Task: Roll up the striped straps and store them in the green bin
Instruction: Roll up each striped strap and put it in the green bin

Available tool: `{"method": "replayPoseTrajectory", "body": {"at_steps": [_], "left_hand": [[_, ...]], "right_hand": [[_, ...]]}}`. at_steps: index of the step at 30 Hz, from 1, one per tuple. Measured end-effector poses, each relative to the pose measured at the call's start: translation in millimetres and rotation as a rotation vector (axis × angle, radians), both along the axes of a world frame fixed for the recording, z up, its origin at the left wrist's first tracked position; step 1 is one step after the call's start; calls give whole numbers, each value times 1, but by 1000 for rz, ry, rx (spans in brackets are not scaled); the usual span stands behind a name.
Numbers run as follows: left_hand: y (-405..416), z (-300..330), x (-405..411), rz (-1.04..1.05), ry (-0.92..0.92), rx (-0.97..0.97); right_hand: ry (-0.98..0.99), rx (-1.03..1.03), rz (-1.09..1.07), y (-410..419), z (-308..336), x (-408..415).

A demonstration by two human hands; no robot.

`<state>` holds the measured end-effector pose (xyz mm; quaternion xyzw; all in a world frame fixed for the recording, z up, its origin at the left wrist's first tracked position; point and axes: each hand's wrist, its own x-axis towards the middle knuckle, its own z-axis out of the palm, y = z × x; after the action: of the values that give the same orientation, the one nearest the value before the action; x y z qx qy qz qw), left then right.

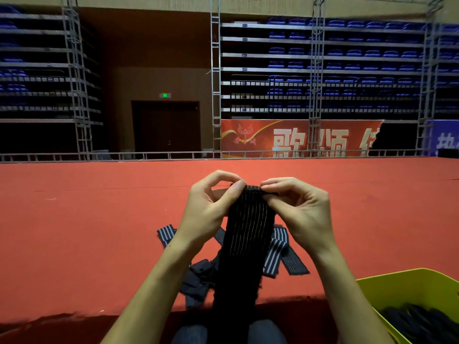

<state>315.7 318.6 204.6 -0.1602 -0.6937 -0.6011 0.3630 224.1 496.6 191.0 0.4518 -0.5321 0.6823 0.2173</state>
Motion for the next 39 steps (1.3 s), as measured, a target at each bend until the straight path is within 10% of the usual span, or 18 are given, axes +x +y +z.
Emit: {"method": "replayPoseTrajectory", "body": {"at_steps": [39], "left_hand": [[6, -47, 50, 40, -156, -2]], "right_hand": [[-284, 154, 58, 13, -32, 52]]}}
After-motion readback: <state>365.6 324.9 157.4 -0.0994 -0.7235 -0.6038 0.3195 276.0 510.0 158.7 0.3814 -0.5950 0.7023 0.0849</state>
